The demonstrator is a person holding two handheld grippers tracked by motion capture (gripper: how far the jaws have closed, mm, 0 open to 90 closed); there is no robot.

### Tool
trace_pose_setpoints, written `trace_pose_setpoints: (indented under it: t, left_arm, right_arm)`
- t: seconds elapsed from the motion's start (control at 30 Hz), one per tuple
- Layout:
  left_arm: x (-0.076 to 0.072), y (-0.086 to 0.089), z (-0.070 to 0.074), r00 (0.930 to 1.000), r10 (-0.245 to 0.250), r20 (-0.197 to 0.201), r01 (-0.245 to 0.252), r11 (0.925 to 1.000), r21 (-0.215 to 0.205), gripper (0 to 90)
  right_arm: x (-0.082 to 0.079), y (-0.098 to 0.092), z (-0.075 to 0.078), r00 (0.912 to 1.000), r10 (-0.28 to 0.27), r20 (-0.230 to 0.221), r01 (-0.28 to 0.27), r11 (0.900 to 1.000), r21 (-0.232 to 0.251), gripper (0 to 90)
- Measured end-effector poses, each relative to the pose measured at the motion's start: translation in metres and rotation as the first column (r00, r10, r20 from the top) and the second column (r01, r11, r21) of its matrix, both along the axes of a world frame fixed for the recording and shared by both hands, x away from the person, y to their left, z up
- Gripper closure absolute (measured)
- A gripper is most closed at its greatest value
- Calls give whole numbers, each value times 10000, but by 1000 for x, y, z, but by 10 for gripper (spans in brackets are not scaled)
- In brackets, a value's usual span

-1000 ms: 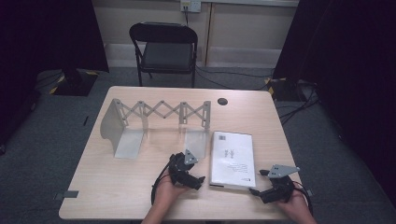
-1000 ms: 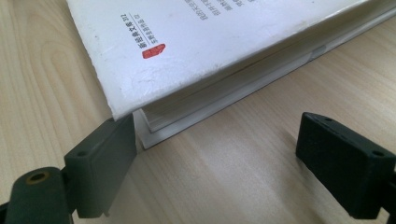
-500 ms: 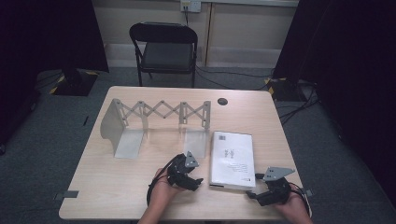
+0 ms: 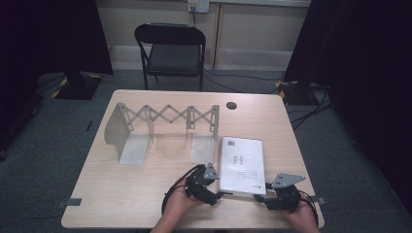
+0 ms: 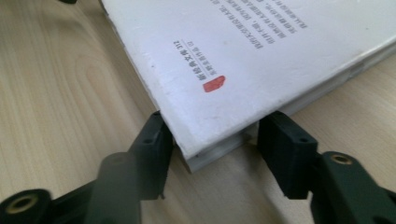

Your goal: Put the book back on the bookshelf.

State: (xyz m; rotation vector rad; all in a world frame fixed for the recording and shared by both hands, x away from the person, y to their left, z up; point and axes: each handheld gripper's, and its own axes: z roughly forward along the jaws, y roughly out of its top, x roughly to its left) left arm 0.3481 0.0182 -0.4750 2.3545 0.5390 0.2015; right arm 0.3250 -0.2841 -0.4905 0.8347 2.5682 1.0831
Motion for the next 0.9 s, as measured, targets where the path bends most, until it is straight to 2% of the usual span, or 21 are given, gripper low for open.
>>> trace_pose_setpoints:
  t: [0.1,0.13,0.2,0.27,0.37,0.47,0.7,0.77,0.83,0.9]
  left_arm:
    - [0,-5,-3,9998,-173,31,173,9998,91,290]
    - [0,-7,-4,9998,-181,-2,181,9998,-43,304]
    - [-1,-10,-5,9998,-215,7,215,9997,93,310]
    - [-1,-12,-6,9998,-183,31,183,9996,199,289]
    - [0,-11,-8,9995,-178,-279,181,9998,92,288]
    - [0,-11,-9,9995,-177,-271,179,9998,53,274]
    - [-2,-7,-1,9997,-160,-160,159,9999,-60,235]
    - [-1,-4,3,10000,-10,-24,9,10000,-99,224]
    - [2,-2,8,9999,-12,-150,9,9999,-167,210]
    - [2,-2,14,10000,87,33,-86,9999,-134,199]
  right_arm:
    - [1,-1,1,9999,-41,-115,42,10000,46,483]
    - [0,0,2,10000,-72,-63,72,9999,-79,488]
    - [-1,2,4,9999,-54,86,56,9998,-172,501]
    - [-2,1,6,9999,-76,89,77,9999,-90,506]
    - [-2,-1,12,9998,-56,196,51,9997,218,520]
    - [-3,-1,18,9993,-1,367,-11,9995,315,566]
    - [-3,-2,23,9992,-34,409,13,9987,518,587]
    - [-3,-2,24,9992,-29,389,7,9983,575,588]
    - [-2,-2,24,9992,-16,394,-6,9984,558,587]
    - [-2,-1,25,9993,-27,374,7,9985,540,587]
